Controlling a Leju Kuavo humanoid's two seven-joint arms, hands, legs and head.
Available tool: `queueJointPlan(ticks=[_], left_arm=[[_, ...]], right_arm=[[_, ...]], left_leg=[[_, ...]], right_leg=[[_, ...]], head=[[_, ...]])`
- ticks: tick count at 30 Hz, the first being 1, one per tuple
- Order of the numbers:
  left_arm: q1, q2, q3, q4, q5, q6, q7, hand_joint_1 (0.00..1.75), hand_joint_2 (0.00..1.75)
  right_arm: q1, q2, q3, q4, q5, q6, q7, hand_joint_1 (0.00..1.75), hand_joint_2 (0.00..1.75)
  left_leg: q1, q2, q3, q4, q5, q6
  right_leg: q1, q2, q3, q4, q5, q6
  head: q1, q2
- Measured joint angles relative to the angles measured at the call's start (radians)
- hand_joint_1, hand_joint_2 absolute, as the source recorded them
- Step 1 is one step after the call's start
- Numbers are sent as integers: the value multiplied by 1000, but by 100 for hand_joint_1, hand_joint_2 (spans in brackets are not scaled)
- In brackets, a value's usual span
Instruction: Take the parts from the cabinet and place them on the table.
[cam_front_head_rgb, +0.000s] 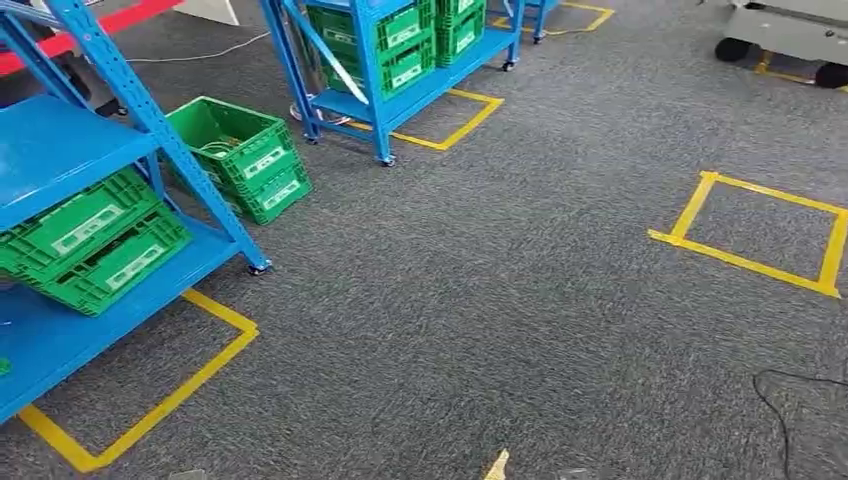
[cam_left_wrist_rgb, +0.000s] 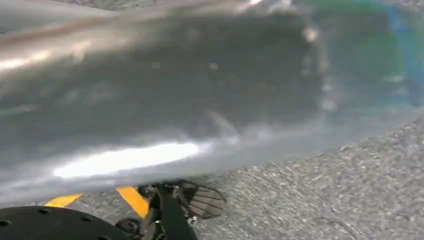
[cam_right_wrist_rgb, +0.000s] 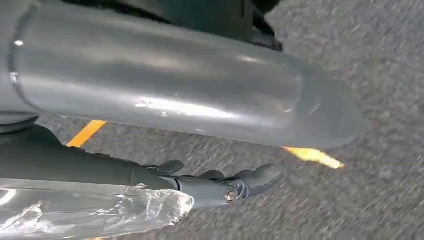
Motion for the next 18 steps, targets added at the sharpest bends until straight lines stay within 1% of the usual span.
queueJointPlan(ticks=[1,2,3,4,5,6,7,8,9,10,11,12,13,14,15,16,17,18], left_arm=[[-2,0,0,0,0,0,0,0,0],[-5,0,0,0,0,0,0,0,0],[-7,0,0,0,0,0,0,0,0],[-6,0,0,0,0,0,0,0,0],[-4,0,0,0,0,0,0,0,0],[-2,0,0,0,0,0,0,0,0],[0,0,0,0,0,0,0,0,0],[0,0,0,0,0,0,0,0,0],[-1,0,0,0,0,0,0,0,0],[-4,1,0,0,0,0,0,0,0],[-8,0,0,0,0,0,0,0,0],[-8,0,0,0,-2,0,0,0,0],[-4,0,0,0,-2,2,0,0,0],[-1,0,0,0,-3,2,0,0,0],[2,0,0,0,-5,4,0,0,0],[0,0,0,0,-5,5,0,0,0],[-4,-1,0,0,-6,6,0,0,0],[-6,-2,0,0,-6,6,-1,0,0]], right_arm=[[0,0,0,0,-1,0,-1,0,0],[2,0,0,0,-1,0,0,0,0],[4,0,0,0,-1,0,0,0,0],[5,0,-1,0,-1,0,0,0,0],[5,-1,-2,0,-1,0,0,0,0],[4,0,-2,0,-1,0,0,0,0],[3,-1,-2,0,-1,0,0,0,0],[1,0,-2,0,-1,0,0,0,0],[1,0,-2,0,-1,0,0,0,0],[0,0,-2,0,-1,0,0,0,0],[0,-1,-2,0,-1,0,0,0,0],[0,-1,-2,0,-1,0,0,0,0],[-2,0,-2,0,-1,0,0,0,0],[-6,-1,-2,0,-1,0,0,0,0],[-7,-1,-2,0,-1,-1,0,0,0],[-7,0,-2,0,-1,-2,0,0,0],[-6,0,-2,0,-1,-2,2,0,0],[-3,-1,-3,0,-1,-3,3,0,0]], left_leg=[[-1,45,-24,53,-36,-5],[0,68,-61,128,-75,-8],[1,79,-100,209,-110,-10],[2,86,-134,279,-132,-12],[3,87,-145,300,-130,-13],[3,88,-134,279,-104,-11],[3,93,-99,213,-58,-7],[1,105,-55,128,-13,-1],[-3,139,-10,46,22,8],[-16,189,9,12,7,14],[-17,182,12,-7,1,19],[-18,172,7,-4,2,19],[-19,160,5,-4,2,20],[-17,146,8,-11,5,25],[-7,138,15,-19,10,31],[-5,127,15,-19,10,35],[-5,112,14,-19,11,39],[-5,99,13,-19,11,42]], right_leg=[[2,-15,1,-1,-2,-7],[5,-32,1,-1,-4,-10],[7,-51,1,-1,-6,-13],[9,-68,1,-1,-8,-16],[11,-82,2,-1,-9,-16],[12,-95,4,-1,-11,-17],[13,-108,8,-1,-14,-16],[15,-119,14,-1,-17,-15],[16,-129,20,-1,-21,-13],[22,-140,19,0,-26,-7],[26,-149,18,3,-30,-2],[27,-164,20,2,-30,0],[26,-176,24,-1,-31,2],[27,-189,32,-2,-35,9],[22,-151,25,7,-46,18],[18,-88,10,45,-71,20],[15,-62,-26,120,-109,22],[14,-53,-70,209,-147,25]], head=[[-7,0],[-9,0],[-8,0],[-8,0],[-9,0],[-9,0],[-9,0],[-9,0],[-8,0],[-8,0],[-10,0],[-6,0],[-8,0],[-9,0],[-9,0],[-3,0],[1,0],[1,0]])
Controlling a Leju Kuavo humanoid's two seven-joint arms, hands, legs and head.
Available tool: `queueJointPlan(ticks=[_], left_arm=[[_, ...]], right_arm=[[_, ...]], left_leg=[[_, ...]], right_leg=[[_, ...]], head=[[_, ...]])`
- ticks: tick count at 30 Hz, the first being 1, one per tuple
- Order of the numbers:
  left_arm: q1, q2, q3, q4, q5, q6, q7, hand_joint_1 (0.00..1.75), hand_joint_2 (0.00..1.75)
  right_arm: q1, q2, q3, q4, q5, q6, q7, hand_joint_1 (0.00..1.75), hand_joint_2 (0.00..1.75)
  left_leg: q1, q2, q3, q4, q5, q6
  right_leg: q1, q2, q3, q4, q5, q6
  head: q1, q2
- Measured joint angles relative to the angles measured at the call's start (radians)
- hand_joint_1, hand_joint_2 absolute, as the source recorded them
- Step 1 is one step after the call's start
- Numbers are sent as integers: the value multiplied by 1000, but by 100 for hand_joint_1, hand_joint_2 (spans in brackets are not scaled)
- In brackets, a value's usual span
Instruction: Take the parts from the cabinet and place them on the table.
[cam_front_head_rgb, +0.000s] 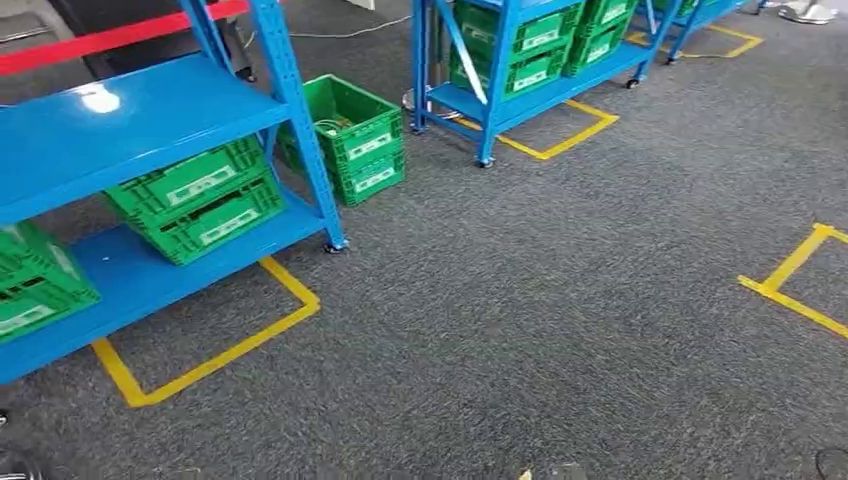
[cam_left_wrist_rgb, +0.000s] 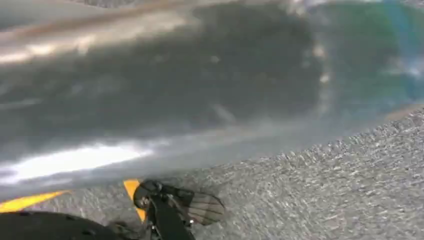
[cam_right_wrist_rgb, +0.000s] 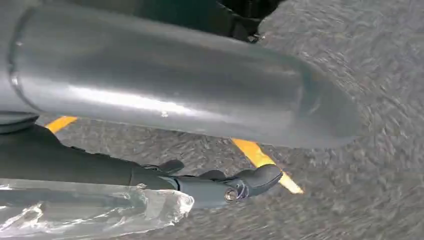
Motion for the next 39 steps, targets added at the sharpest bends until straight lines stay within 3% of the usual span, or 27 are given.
queueJointPlan(ticks=[1,2,3,5,6,7,8,11,12,13,14,16,17,18,19,21,22,23,25,26,29,31,32,35,36,37,39], left_arm=[[0,0,0,0,0,0,0,0,0],[1,0,0,0,0,0,0,0,0],[3,0,0,0,2,2,0,0,0],[4,2,3,0,13,6,0,0,0],[3,2,3,0,17,18,0,0,0],[2,4,5,0,20,32,0,0,0],[-2,7,6,0,21,43,2,0,0],[5,13,10,0,13,53,2,0,0],[4,16,10,0,7,56,1,0,0],[5,11,10,0,-1,59,-3,0,0],[2,10,9,0,-5,60,-6,0,0],[-3,7,9,0,-13,59,-17,0,0],[-2,6,9,0,-14,58,-22,0,0],[1,6,9,0,-15,55,-26,0,0],[4,6,9,0,-15,53,-28,0,0],[4,6,9,0,-18,50,-32,0,0],[3,7,9,0,-19,49,-32,0,0],[1,8,9,0,-19,49,-32,0,0],[-1,4,9,0,-19,48,-34,0,0],[1,4,9,0,-19,48,-34,0,0],[3,6,9,0,-19,44,-35,0,0],[4,5,9,0,-20,43,-35,0,0],[4,4,9,0,-21,44,-37,0,0],[3,3,9,0,-23,44,-37,0,0],[4,3,9,0,-23,44,-37,0,0],[6,3,9,0,-25,44,-37,0,0],[7,2,9,0,-29,44,-37,0,0]], right_arm=[[3,0,-1,0,0,-2,0,0,0],[4,0,-1,0,0,-3,2,0,0],[5,0,-1,0,3,-6,3,0,0],[1,0,-1,0,16,-16,4,0,0],[-1,0,0,0,24,-23,8,0,0],[-2,3,2,0,34,-32,14,0,0],[-3,7,4,1,40,-40,16,0,0],[-7,10,9,2,45,-46,19,0,0],[-8,13,9,4,41,-40,14,0,0],[-9,11,9,4,34,-35,8,0,0],[-8,11,9,4,29,-27,4,0,0],[0,5,8,4,15,-12,-4,0,0],[2,3,7,4,10,-6,-8,0,0],[2,3,6,4,6,-4,-11,0,0],[1,3,6,4,4,-4,-13,0,0],[-1,3,6,4,3,-4,-15,0,0],[-1,3,6,4,3,-4,-16,0,0],[-2,3,6,4,3,-4,-16,0,0],[-1,2,6,4,2,-4,-17,0,0],[-1,2,5,4,2,-4,-17,0,0],[-2,2,5,4,3,-4,-17,0,0],[-4,2,5,4,5,-6,-19,0,0],[-5,2,5,4,6,-7,-21,0,0],[-1,2,5,4,7,-10,-21,0,0],[1,1,5,4,7,-10,-21,0,0],[4,1,5,4,7,-10,-21,0,0],[5,0,5,4,6,-10,-21,0,0]], left_leg=[[0,-16,-1,0,0,0],[0,-29,1,0,0,0],[0,-43,2,1,0,0],[0,-73,7,1,-1,-2],[1,-86,9,2,-3,-6],[-3,-96,8,3,-4,-12],[-4,-106,2,12,-4,-17],[3,-139,-9,8,6,-35],[3,-132,-12,13,-1,-38],[-3,-76,-22,39,-23,-45],[-1,-43,-52,98,-59,-50],[5,-15,-130,259,-130,-57],[8,-11,-158,316,-142,-60],[9,-10,-157,316,-128,-61],[10,-9,-137,275,-91,-59],[9,-7,-49,108,0,-49],[5,0,-14,37,14,-40],[2,4,-3,16,1,-36],[5,2,-4,7,0,-55],[3,2,-3,7,-1,-51],[-6,1,-7,13,-10,-26],[7,-4,13,-15,-5,-11],[6,-5,22,-20,-8,-7],[4,-7,32,-19,-21,2],[4,-10,38,-19,-26,1],[4,-14,48,-19,-34,-1],[6,-18,76,-18,-51,-7]], right_leg=[[0,4,-42,75,-25,1],[0,4,-65,110,-25,3],[0,4,-67,98,-2,2],[-2,12,-12,-44,98,0],[-6,38,28,-136,146,-1],[-11,97,48,-179,143,-2],[-15,98,54,-200,141,-4],[-9,67,60,-194,144,-18],[-16,51,64,-202,147,-24],[-15,40,66,-204,147,-29],[-13,25,67,-204,146,-34],[-8,-2,67,-203,142,-39],[-7,-14,67,-203,140,-40],[-7,-19,69,-203,140,-40],[-6,-21,70,-203,139,-40],[-6,-23,79,-203,136,-36],[-6,-24,79,-204,134,-33],[2,-23,76,-200,130,-26],[4,-25,71,-195,128,-38],[2,-26,72,-198,129,-35],[-6,-28,78,-213,133,-7],[-7,-27,80,-214,125,6],[-6,-11,69,-183,114,9],[-9,2,-72,62,19,14],[-8,3,-105,106,18,15],[-8,3,-113,99,45,15],[-9,3,-63,-36,151,12]], head=[[2,0],[2,0],[2,0],[2,0],[3,0],[3,0],[2,0],[2,0],[3,0],[-7,0],[-15,0],[-13,0],[-13,0],[-13,0],[-14,0],[-14,0],[-14,0],[-14,0],[-7,0],[-7,0],[-10,0],[-10,0],[-3,-1],[3,0],[3,0],[3,0],[3,0]])
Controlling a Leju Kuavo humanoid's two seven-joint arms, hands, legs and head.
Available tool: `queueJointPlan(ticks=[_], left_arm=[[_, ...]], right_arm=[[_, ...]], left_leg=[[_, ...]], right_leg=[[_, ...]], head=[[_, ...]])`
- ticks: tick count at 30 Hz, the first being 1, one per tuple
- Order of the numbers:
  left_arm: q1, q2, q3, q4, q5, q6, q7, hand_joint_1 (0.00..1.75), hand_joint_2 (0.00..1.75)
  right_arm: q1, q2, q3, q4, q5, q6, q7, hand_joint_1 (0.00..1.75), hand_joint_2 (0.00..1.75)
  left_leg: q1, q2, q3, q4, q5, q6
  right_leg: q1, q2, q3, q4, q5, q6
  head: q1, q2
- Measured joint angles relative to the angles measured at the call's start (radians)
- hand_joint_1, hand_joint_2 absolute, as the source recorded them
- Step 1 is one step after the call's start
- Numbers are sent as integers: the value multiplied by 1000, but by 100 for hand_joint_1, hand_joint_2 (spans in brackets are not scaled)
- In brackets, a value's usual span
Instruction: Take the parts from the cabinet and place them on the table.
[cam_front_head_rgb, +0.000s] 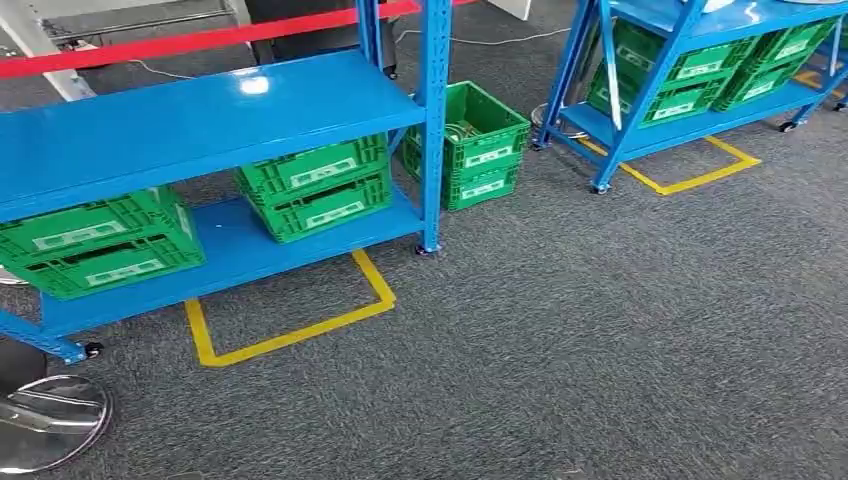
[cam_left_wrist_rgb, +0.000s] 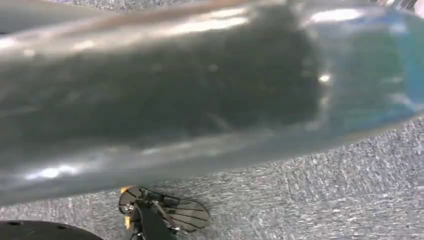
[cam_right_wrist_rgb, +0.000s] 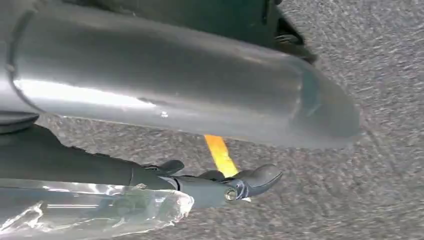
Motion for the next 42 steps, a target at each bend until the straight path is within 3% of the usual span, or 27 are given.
queueJointPlan(ticks=[1,3,6,8,11,12,14,16,17,18,19,21,22,23,24,26,28,29,31,32,33,34,37,38,39,40,42], left_arm=[[0,-1,0,0,-2,0,0,0,0],[-5,-1,0,0,-2,0,0,0,0],[-5,-2,0,0,-2,-2,-5,0,0],[-8,-3,0,0,-2,-3,-10,0,0],[-8,-3,0,0,-3,-3,-10,0,0],[-3,-4,0,0,-3,-3,-10,0,0],[4,-5,0,0,-2,-3,-10,0,0],[7,-5,0,0,-3,-3,-10,0,0],[10,-4,0,0,-3,-3,-10,0,0],[11,-3,0,0,-7,-2,-10,0,0],[6,-4,0,0,-7,1,-10,0,0],[1,-2,0,0,-7,7,-9,0,0],[-4,-3,0,0,-9,11,-9,0,0],[-3,-1,0,0,-11,16,-9,0,0],[-6,-2,0,0,-12,19,-9,0,0],[-8,-4,0,0,-14,25,-8,0,0],[-5,-9,0,0,-17,29,-7,0,0],[-4,-11,0,0,-18,32,-7,0,0],[-2,-13,0,0,-22,36,-4,0,0],[-3,-14,0,0,-23,39,-4,0,0],[-6,-14,0,0,-23,39,-4,0,0],[-8,-15,0,0,-24,39,-3,0,0],[-6,-18,0,0,-26,39,-2,0,0],[-6,-18,0,0,-28,39,-3,0,0],[-9,-19,0,0,-29,40,-3,0,0],[-13,-19,0,0,-30,40,-3,0,0],[-14,-19,0,0,-34,40,-3,0,0]], right_arm=[[0,-1,0,0,0,0,0,0,0],[-2,-1,0,0,0,2,0,0,0],[3,-2,0,0,3,3,0,0,0],[4,-3,0,0,4,5,0,0,0],[4,-3,0,0,4,5,0,0,0],[6,-4,0,0,4,5,0,0,0],[11,-5,0,0,4,5,0,0,0],[12,-6,0,0,4,5,0,0,0],[16,-5,0,1,5,5,0,0,0],[13,-6,0,1,7,5,0,0,0],[16,-6,-1,1,6,5,3,0,0],[11,-4,0,2,10,6,5,0,0],[-1,-4,0,2,11,6,6,0,0],[-8,-4,0,2,11,6,6,0,0],[-14,-4,0,2,12,7,5,0,0],[-14,-4,0,2,12,7,7,0,0],[-4,-6,0,2,11,8,8,0,0],[1,-7,0,2,11,8,8,0,0],[6,-8,0,2,11,8,8,0,0],[9,-9,0,2,11,10,9,0,0],[12,-10,0,3,10,11,9,0,0],[10,-10,0,3,10,11,8,0,0],[4,-10,0,3,10,14,8,0,0],[5,-11,0,2,9,14,8,0,0],[6,-11,0,2,9,14,8,0,0],[7,-11,0,2,9,14,8,0,0],[10,-11,0,2,9,14,8,0,0]], left_leg=[[1,-1,17,0,-12,-5],[-4,-2,18,8,-31,-20],[-2,-3,24,-2,-37,-30],[0,6,22,37,-57,-41],[2,7,-136,282,-126,-48],[2,6,-195,347,-125,-49],[2,7,-236,321,-28,-45],[0,10,-214,167,126,-29],[-7,37,-205,138,143,-14],[-23,51,-200,139,135,-9],[-27,49,-184,116,117,6],[-34,37,-175,113,101,16],[-25,23,-147,82,86,23],[-17,6,-116,42,60,13],[-13,1,-103,32,59,19],[-8,-11,-86,29,45,22],[-3,-31,-66,29,28,16],[1,-44,-52,29,18,12],[11,-70,-18,29,-4,-1],[15,-81,-8,30,-15,-9],[11,-94,-12,34,-20,-19],[14,-102,-21,40,-23,-26],[21,-130,-28,30,-22,-42],[18,-93,-27,41,-28,-46],[15,-42,-47,80,-45,-51],[16,-15,-85,147,-75,-54],[16,5,-182,306,-127,-58]], right_leg=[[-1,0,45,-103,59,0],[2,9,86,-155,24,-8],[7,9,82,-147,8,-33],[1,7,114,-162,-6,-48],[4,3,155,-176,-34,-54],[5,3,173,-178,-48,-55],[6,5,213,-179,-78,-51],[11,1,255,-186,-112,-51],[8,-3,276,-197,-128,-50],[16,-6,288,-199,-134,-40],[10,-12,294,-206,-135,-31],[6,-30,313,-222,-140,-22],[7,-43,347,-236,-153,-12],[6,-32,336,-223,-166,-10],[6,-16,300,-159,-183,-10],[1,0,163,41,-228,-1],[-3,1,54,137,-201,7],[-4,2,30,118,-150,10],[-10,13,41,-33,4,17],[-16,51,54,-86,40,24],[-16,99,52,-85,30,25],[-19,96,92,-128,1,17],[-18,70,93,-136,-10,-12],[-19,55,102,-141,-11,-21],[-18,42,110,-146,-16,-28],[-15,24,115,-146,-19,-33],[-10,-12,124,-146,-29,-40]], head=[[-1,0],[3,0],[-5,0],[-13,0],[-17,0],[-16,0],[-17,0],[-21,0],[-14,0],[-8,0],[-13,0],[-13,0],[-18,0],[-13,0],[-5,0],[-5,0],[-6,0],[-6,0],[-6,0],[-5,0],[-2,0],[1,0],[0,0],[1,0],[-7,0],[-9,0],[-9,0]])
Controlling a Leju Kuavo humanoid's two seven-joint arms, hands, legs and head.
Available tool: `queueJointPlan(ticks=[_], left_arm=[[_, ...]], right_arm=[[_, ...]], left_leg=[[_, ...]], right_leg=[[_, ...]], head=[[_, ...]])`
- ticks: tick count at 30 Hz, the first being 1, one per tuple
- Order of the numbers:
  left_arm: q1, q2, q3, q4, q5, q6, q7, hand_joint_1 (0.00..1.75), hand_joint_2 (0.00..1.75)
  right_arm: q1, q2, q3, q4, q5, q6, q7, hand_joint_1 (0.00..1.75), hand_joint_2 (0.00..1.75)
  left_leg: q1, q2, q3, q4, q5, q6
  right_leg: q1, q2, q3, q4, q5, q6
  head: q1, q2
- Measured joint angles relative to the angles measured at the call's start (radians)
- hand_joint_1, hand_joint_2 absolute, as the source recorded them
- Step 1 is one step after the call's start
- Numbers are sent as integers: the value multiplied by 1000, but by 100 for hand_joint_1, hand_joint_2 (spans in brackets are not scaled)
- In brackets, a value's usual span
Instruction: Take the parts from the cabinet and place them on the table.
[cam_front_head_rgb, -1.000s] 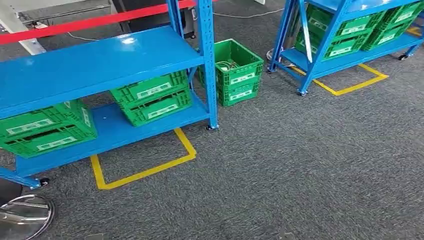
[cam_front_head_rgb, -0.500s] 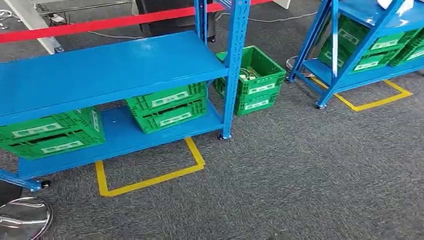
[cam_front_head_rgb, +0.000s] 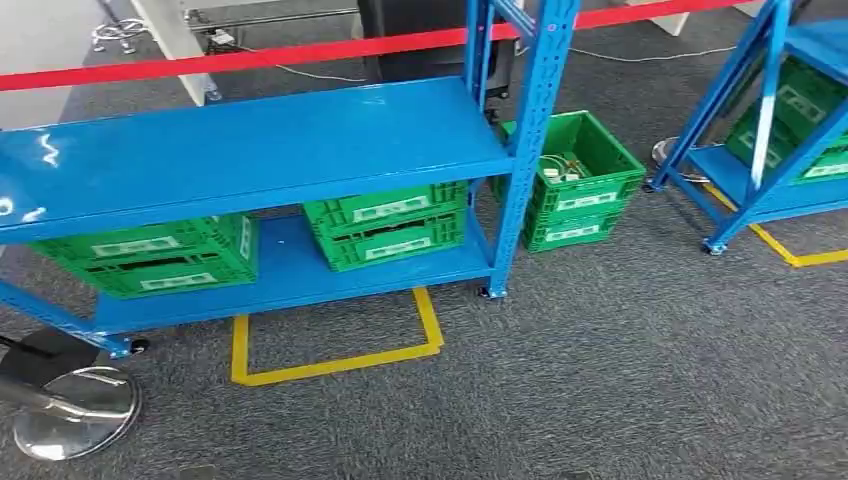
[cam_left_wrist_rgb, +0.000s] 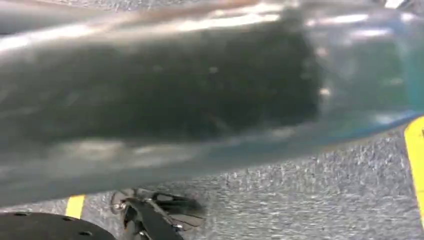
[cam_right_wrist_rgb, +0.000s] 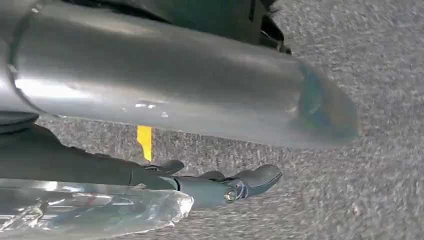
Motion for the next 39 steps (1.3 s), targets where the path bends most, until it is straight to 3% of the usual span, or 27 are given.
queueJointPlan(ticks=[1,2,4,5,6,8,10,11,12,13,15,16,17,18,20,21,22,23,25,29,33,35,39], left_arm=[[3,0,0,0,-1,0,0,0,0],[6,0,0,0,-1,0,0,0,0],[8,0,0,0,-3,0,0,0,0],[7,1,0,0,-3,0,0,0,0],[6,1,0,0,-4,0,0,0,0],[-1,1,0,0,-5,1,0,0,0],[6,2,0,0,-6,1,-1,0,0],[8,2,0,0,-5,2,-1,0,0],[10,1,0,0,-5,2,-1,0,0],[6,0,0,0,-6,2,-1,0,0],[3,-2,0,0,-8,2,-1,0,0],[3,-2,0,0,-9,2,-1,0,0],[4,-2,0,0,-10,2,-1,0,0],[6,-2,0,0,-10,3,-1,0,0],[6,-2,0,0,-10,3,-1,0,0],[7,-3,0,0,-10,3,-1,0,0],[5,-3,0,0,-10,3,-1,0,0],[6,-3,0,0,-10,3,-2,0,0],[8,-3,0,0,-11,1,-4,0,0],[7,-2,0,0,-11,0,-5,0,0],[7,-3,0,0,-11,0,-6,0,0],[7,-3,0,0,-11,0,-6,0,0],[7,-3,0,0,-11,-7,-8,0,0]], right_arm=[[0,0,0,0,0,0,0,0,0],[0,0,0,0,0,0,0,0,0],[-1,0,0,0,1,0,-2,0,0],[-2,0,0,0,1,0,-3,0,0],[-2,0,0,0,1,0,-3,0,0],[-2,0,0,0,2,0,-4,0,0],[-8,0,0,0,2,0,-3,0,0],[-12,0,0,0,2,0,-3,0,0],[-14,-1,0,0,2,0,-5,0,0],[-13,-1,0,0,2,0,-6,0,0],[-9,-1,0,0,2,0,-5,0,0],[-8,-2,0,0,2,0,-5,0,0],[-7,-2,0,0,2,0,-5,0,0],[-6,-2,0,0,2,0,-5,0,0],[-6,-4,0,0,1,0,-6,0,0],[-6,-5,0,0,-1,0,-6,0,0],[-9,-5,0,0,-3,0,-7,0,0],[-15,-5,-1,0,-6,0,-8,0,0],[-13,-5,-1,0,-8,0,-9,0,0],[-11,-5,-3,0,-10,-2,-9,0,0],[-11,-5,-5,0,-10,-2,-9,0,0],[-11,-5,-5,0,-10,-2,-9,0,0],[-11,-5,-5,0,-10,0,-9,0,0]], left_leg=[[0,2,-28,34,4,0],[0,2,-31,21,34,2],[-4,12,15,-99,134,13],[-10,38,52,-186,184,25],[-23,94,73,-221,176,36],[-29,89,82,-244,160,40],[-30,63,80,-251,160,46],[-16,49,94,-270,170,53],[-16,40,99,-275,170,54],[-15,28,99,-275,171,59],[-15,0,99,-275,168,63],[-15,-14,100,-274,166,65],[-14,-31,104,-274,164,63],[-13,-44,109,-274,161,62],[-11,-68,123,-273,152,55],[-12,-71,124,-274,148,51],[-20,-84,127,-264,140,43],[-18,-85,124,-268,140,39],[-18,-81,124,-267,142,58],[-18,-79,132,-277,142,58],[-16,-79,135,-281,140,50],[-14,-79,135,-282,139,34],[-13,-79,135,-282,138,30]], right_leg=[[1,-14,5,0,-5,-1],[3,-25,12,0,-10,-1],[6,-47,29,0,-22,2],[7,-58,40,-1,-29,5],[8,-69,39,-3,-36,10],[14,-95,44,-7,-45,22],[14,-119,60,-19,-46,29],[12,-109,66,-15,-57,39],[11,-44,58,11,-69,44],[10,-6,26,76,-100,45],[10,14,-70,240,-160,48],[10,15,-110,292,-168,49],[10,14,-130,296,-144,49],[9,15,-126,259,-102,49],[6,31,-70,96,16,48],[5,39,-49,33,44,46],[6,44,-35,7,29,41],[8,45,-30,4,25,28],[7,47,-26,-2,30,28],[10,49,-24,-2,26,23],[12,48,-22,-1,22,17],[14,49,-22,-1,22,15],[14,49,-20,-1,21,15]], head=[[0,0],[0,0],[-1,0],[0,0],[1,0],[-1,0],[-1,0],[-1,0],[8,0],[8,0],[12,0],[12,0],[12,0],[11,0],[12,0],[14,0],[18,0],[17,0],[15,0],[15,0],[16,0],[16,0],[16,0]])
